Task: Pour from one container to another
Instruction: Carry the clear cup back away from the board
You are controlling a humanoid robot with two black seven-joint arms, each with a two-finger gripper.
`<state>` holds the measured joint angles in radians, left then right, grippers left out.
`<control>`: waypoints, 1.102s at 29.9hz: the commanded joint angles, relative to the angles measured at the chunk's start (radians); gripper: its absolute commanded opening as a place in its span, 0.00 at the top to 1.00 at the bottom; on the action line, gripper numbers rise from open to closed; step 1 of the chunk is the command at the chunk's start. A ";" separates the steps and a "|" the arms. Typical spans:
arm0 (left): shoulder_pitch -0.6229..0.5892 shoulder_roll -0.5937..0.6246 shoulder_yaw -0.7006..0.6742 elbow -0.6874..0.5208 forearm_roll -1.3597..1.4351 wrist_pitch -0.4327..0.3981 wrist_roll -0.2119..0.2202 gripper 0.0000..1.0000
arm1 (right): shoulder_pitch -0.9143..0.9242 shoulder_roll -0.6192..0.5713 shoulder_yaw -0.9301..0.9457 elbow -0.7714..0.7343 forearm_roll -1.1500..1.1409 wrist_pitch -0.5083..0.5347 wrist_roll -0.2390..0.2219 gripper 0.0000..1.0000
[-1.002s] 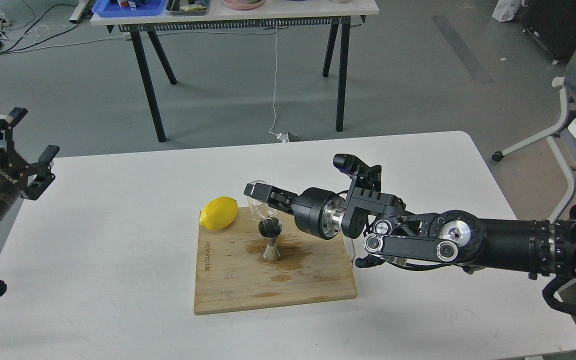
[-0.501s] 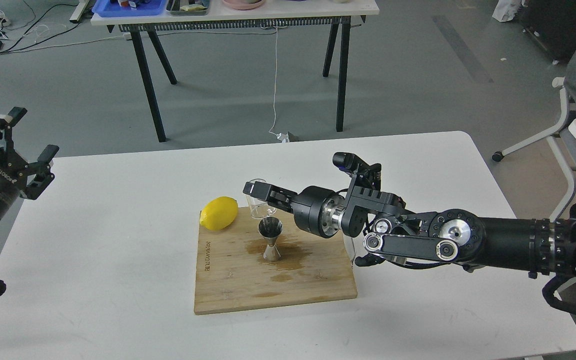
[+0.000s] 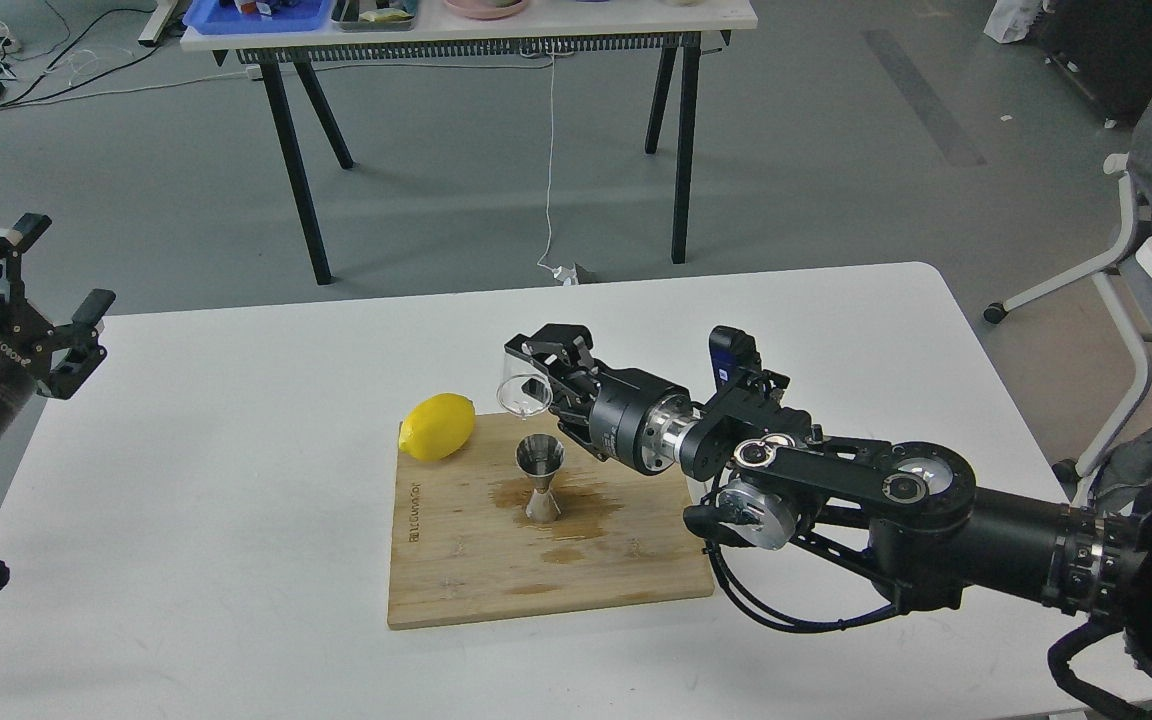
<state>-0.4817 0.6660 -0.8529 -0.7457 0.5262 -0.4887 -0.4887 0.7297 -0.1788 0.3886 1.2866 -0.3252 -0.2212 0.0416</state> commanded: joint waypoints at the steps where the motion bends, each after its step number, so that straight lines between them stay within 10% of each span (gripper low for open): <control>1: 0.002 -0.003 0.000 0.000 0.000 0.000 0.000 0.01 | -0.125 0.070 0.182 -0.001 0.135 -0.001 0.012 0.69; 18: 0.005 -0.008 -0.002 0.025 -0.003 0.000 0.000 0.01 | -0.556 0.162 0.984 0.025 0.621 -0.001 0.040 0.69; 33: 0.005 -0.006 -0.005 0.025 -0.005 0.000 0.000 0.01 | -0.607 0.145 1.230 -0.159 0.721 -0.127 0.046 0.69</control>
<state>-0.4782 0.6564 -0.8573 -0.7209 0.5215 -0.4887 -0.4887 0.1180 -0.0370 1.6094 1.1644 0.3971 -0.3094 0.0842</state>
